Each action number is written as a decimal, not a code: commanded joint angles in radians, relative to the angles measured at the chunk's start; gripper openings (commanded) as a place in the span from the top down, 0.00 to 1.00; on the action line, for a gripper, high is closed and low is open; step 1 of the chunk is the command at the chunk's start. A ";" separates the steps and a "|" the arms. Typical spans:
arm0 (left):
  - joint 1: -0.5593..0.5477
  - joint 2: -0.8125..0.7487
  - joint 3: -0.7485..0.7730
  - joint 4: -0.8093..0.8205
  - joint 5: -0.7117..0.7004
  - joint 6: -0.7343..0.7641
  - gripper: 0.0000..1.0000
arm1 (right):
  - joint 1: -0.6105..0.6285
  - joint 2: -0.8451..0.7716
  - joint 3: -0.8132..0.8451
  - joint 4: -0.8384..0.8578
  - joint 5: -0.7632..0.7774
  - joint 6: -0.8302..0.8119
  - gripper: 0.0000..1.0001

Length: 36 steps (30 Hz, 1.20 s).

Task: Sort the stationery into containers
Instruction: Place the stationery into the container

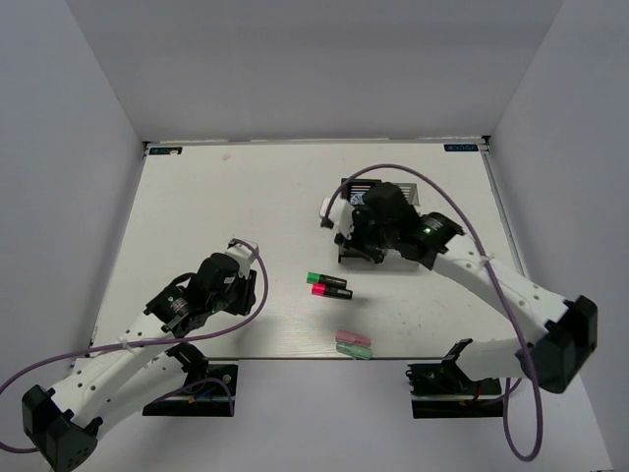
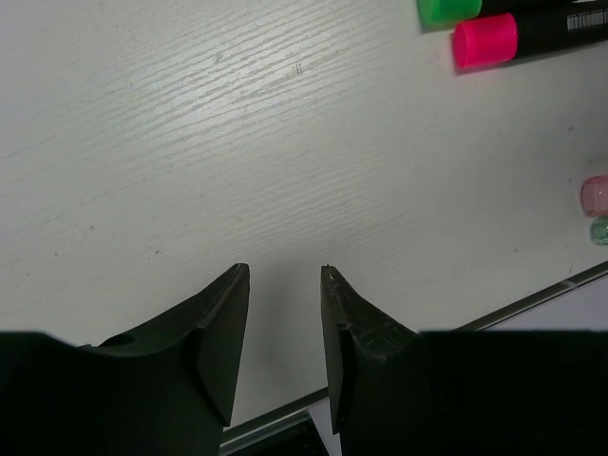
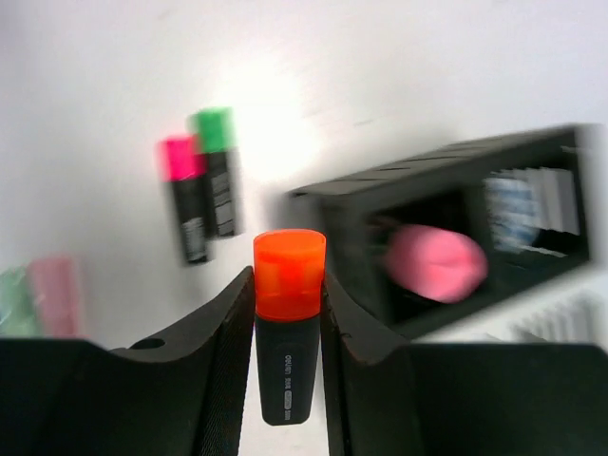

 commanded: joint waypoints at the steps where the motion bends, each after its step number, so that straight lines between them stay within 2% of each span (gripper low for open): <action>1: 0.004 -0.007 -0.014 0.025 0.004 0.011 0.53 | -0.012 -0.083 0.025 0.209 0.260 0.136 1.00; 2: 0.002 -0.006 -0.014 0.028 0.012 0.012 0.53 | -0.015 -0.089 0.022 0.253 0.455 0.139 1.00; 3: 0.002 -0.006 -0.017 0.031 0.016 0.011 0.53 | -0.023 -0.095 0.017 0.392 0.524 0.139 1.00; 5: 0.002 0.004 -0.018 0.034 0.023 0.011 0.53 | -0.043 -0.106 -0.032 0.494 0.694 0.113 1.00; 11: 0.004 0.017 -0.023 0.042 0.027 0.012 0.53 | -0.136 -0.092 -0.149 0.822 0.762 0.159 1.00; 14: 0.004 0.020 -0.024 0.042 0.023 0.012 0.53 | -0.206 -0.055 -0.194 0.894 0.729 0.252 1.00; 15: 0.002 0.019 -0.026 0.043 0.021 0.014 0.53 | -0.222 -0.052 -0.215 0.916 0.651 0.284 1.00; 16: 0.004 0.019 -0.026 0.046 0.023 0.012 0.53 | -0.237 -0.043 -0.228 1.000 0.637 0.297 1.00; 23: 0.002 0.036 -0.026 0.043 0.023 0.015 0.53 | -0.382 0.037 -0.255 1.118 0.456 0.450 1.00; 27: 0.004 0.037 -0.026 0.048 0.029 0.017 0.53 | -0.438 0.058 -0.337 1.270 0.362 0.472 1.00; 32: 0.002 0.047 -0.021 0.043 0.036 0.020 0.54 | -0.495 0.095 -0.370 1.311 0.248 0.541 1.00; 36: 0.002 0.044 -0.026 0.046 0.038 0.020 0.54 | -0.526 0.132 -0.422 1.432 0.173 0.555 1.00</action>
